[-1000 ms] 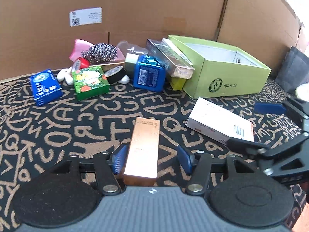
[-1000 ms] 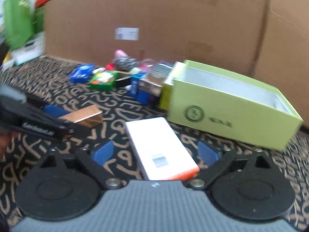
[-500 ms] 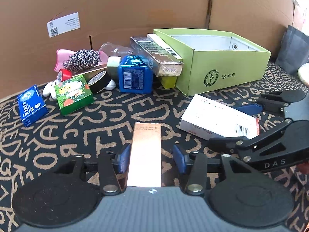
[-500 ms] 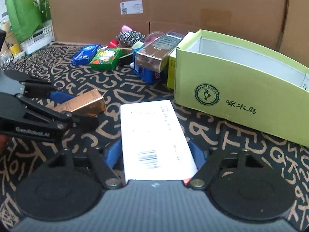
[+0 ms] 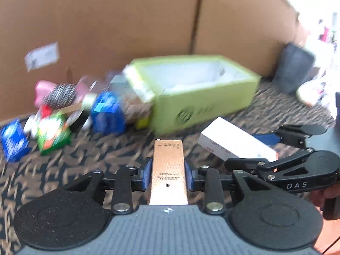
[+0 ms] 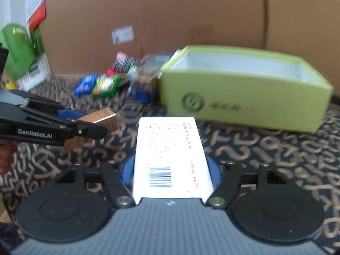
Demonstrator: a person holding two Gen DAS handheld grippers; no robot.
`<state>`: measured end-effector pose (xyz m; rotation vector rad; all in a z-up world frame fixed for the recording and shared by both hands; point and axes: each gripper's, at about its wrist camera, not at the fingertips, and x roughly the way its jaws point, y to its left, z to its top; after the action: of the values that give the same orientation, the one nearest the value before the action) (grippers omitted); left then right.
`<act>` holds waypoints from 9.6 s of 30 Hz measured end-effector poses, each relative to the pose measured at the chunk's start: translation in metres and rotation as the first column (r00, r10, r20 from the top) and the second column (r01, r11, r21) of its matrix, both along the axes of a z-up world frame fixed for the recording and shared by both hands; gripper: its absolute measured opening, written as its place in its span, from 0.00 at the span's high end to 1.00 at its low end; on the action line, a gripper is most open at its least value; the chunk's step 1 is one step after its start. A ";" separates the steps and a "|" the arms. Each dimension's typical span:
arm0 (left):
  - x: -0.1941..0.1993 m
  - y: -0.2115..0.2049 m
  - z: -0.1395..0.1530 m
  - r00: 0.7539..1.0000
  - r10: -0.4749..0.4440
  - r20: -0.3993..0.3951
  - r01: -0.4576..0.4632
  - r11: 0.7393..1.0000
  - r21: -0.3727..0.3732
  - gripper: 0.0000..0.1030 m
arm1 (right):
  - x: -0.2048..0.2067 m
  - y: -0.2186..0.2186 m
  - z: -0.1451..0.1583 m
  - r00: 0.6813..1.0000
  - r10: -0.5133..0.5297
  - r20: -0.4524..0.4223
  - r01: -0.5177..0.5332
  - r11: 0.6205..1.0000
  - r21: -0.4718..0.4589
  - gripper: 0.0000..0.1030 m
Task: Organize objects
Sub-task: 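Carry both boxes into the lime-green box and open both tools, then withdraw both tools from the lime-green box back to the pile, then grasp the slim silver box with right tool while left grasps green floral box, then carry both boxes into the lime-green box and open both tools, then withdraw both tools from the lime-green box toward the pile, then grasp the blue medicine box with left tool while right grasps blue cube box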
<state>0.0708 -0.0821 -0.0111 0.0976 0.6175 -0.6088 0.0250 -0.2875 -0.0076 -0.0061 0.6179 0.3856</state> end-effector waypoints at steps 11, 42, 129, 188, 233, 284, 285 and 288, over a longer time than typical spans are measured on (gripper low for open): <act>0.076 -0.090 0.070 0.999 -0.011 0.041 0.017 0.988 -0.155 0.68 | 0.074 -0.055 0.073 0.949 -0.243 0.200 0.255 0.966 -0.039 0.35; 0.104 -0.122 0.026 0.991 0.125 0.055 -0.115 0.980 -0.161 0.09 | 0.123 -0.084 0.038 0.927 -0.299 0.227 0.322 0.944 -0.069 0.00; 0.012 0.082 -0.060 0.935 0.353 -0.027 -0.345 0.925 0.157 0.34 | 0.009 0.085 -0.040 0.998 -0.036 -0.053 0.031 0.994 -0.107 0.63; 0.043 -0.042 0.065 0.987 0.112 0.113 -0.103 0.991 -0.081 0.38 | 0.038 -0.032 0.051 0.986 -0.093 0.135 0.081 0.992 0.092 0.63; 0.085 -0.081 0.039 0.972 0.226 0.066 -0.204 0.947 -0.250 0.09 | 0.109 -0.075 0.026 0.885 -0.352 0.307 0.375 0.927 -0.018 0.00; 0.086 0.157 -0.065 0.822 0.570 0.000 -0.570 0.821 0.041 0.39 | 0.111 0.181 -0.032 0.991 -0.121 0.064 0.120 0.993 0.015 0.10; 0.082 0.157 -0.065 0.823 0.569 0.007 -0.568 0.822 0.043 0.39 | 0.119 0.186 -0.035 0.985 -0.157 0.068 0.157 0.988 0.004 0.10; 0.078 0.159 -0.063 0.823 0.568 0.013 -0.568 0.822 0.036 0.39 | 0.138 0.196 -0.040 0.965 -0.255 0.065 0.256 0.967 -0.010 0.10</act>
<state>0.1485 0.0771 -0.0743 -0.0538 0.6184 -0.0121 0.1634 -0.0918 -0.0478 0.0441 0.5518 0.1288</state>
